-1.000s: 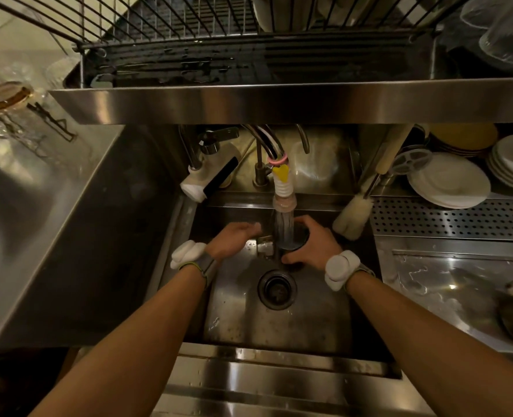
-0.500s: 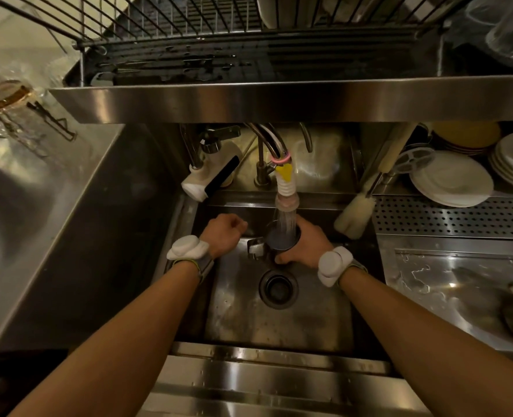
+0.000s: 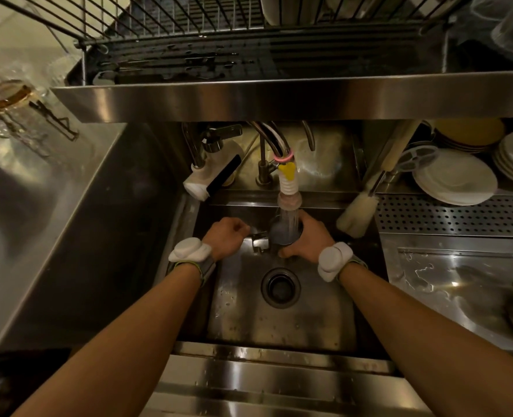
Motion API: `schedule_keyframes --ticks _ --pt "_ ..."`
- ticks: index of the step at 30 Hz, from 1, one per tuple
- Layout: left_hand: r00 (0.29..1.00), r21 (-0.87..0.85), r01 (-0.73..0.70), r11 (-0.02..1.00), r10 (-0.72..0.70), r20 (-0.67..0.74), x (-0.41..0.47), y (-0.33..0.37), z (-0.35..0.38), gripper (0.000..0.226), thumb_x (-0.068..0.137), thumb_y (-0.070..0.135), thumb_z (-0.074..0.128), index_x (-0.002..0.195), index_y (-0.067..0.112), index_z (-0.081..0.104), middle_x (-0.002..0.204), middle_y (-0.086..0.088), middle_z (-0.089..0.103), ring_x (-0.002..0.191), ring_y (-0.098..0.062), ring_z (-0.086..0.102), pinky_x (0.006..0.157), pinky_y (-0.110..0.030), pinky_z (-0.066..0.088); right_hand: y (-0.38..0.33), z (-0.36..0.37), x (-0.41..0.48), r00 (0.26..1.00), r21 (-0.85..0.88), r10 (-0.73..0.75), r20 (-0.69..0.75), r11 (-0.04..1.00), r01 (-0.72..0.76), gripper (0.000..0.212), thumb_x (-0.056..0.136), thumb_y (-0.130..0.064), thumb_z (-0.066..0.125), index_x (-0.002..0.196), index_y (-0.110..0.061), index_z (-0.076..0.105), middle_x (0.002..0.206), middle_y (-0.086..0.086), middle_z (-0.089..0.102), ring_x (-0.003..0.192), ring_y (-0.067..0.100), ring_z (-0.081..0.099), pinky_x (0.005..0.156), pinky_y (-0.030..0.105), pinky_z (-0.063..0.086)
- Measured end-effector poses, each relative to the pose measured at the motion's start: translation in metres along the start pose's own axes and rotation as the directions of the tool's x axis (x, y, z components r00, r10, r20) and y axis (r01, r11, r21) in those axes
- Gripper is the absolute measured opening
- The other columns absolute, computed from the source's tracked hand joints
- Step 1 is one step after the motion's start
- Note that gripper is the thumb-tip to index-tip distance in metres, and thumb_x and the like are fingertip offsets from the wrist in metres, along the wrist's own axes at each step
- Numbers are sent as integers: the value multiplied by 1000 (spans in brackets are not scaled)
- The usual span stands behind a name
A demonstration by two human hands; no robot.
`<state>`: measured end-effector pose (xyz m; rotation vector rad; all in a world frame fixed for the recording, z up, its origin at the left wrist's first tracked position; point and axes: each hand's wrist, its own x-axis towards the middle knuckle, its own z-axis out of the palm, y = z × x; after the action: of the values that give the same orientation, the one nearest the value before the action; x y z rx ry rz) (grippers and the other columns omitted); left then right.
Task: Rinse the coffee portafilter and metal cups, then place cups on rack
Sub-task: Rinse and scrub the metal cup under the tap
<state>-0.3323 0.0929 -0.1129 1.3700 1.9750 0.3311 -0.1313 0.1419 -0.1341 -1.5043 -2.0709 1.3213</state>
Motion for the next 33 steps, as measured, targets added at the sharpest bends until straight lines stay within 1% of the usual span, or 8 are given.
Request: schedule_keyframes --ticks 4,8,13,19,22,26,29,33 --pt "1000 -22 10 1000 -10 6 1 -4 -1 25 94 29 50 109 16 66 110 -8 68 106 -22 62 84 -24 40 4 -8 0 997 -20 24 75 1000 -22 86 47 -20 91 122 -19 50 118 1 62 107 18 58 86 25 45" --pt "1000 -1 -10 1000 10 23 1 -6 4 25 94 29 51 107 15 66 109 -9 69 104 -23 63 84 -25 41 4 -6 -1 1000 -30 17 -2 999 -17 87 49 -18 90 125 -17 48 120 4 60 106 19 56 83 24 44" --pt "1000 -6 -4 1000 4 22 2 -8 2 24 93 28 51 106 14 67 109 -10 69 105 -24 62 83 -24 40 5 -2 -3 990 -37 6 144 999 0 86 49 -18 90 125 -16 50 120 3 61 111 22 57 93 32 48" --pt "997 -45 -16 999 19 81 0 -1 9 29 95 35 49 108 16 66 109 -7 68 102 -20 62 87 -28 44 0 -3 -2 1000 -7 1 19 1000 0 88 48 -17 90 126 -16 48 118 4 61 107 22 58 85 28 47" --pt "983 -158 -54 986 81 166 -2 13 16 36 96 38 46 106 9 66 103 -8 67 91 -14 58 77 -24 44 -1 -5 -5 1000 20 -13 11 1000 12 88 47 -19 90 124 -18 48 115 1 61 104 20 59 83 27 47" --pt "968 -132 -114 985 140 207 -6 25 19 28 97 25 49 95 2 65 79 -5 60 74 -13 54 60 -9 40 -2 -10 -9 999 45 -11 -31 999 12 90 49 -18 90 127 -17 45 125 4 57 113 22 54 92 30 46" --pt "977 -124 -130 984 148 150 -7 31 14 25 96 18 50 98 -3 64 83 -9 58 79 -15 53 67 -21 40 -2 -12 -10 1000 77 -5 -23 997 7 88 51 -21 90 126 -17 45 127 4 55 115 21 53 90 27 43" --pt "980 -52 -151 987 156 123 -12 40 14 22 94 19 51 100 3 66 89 -10 62 85 -19 58 75 -27 41 10 -12 -14 999 67 46 21 997 -48 97 52 -23 90 134 -16 40 133 5 51 120 23 51 89 27 44"
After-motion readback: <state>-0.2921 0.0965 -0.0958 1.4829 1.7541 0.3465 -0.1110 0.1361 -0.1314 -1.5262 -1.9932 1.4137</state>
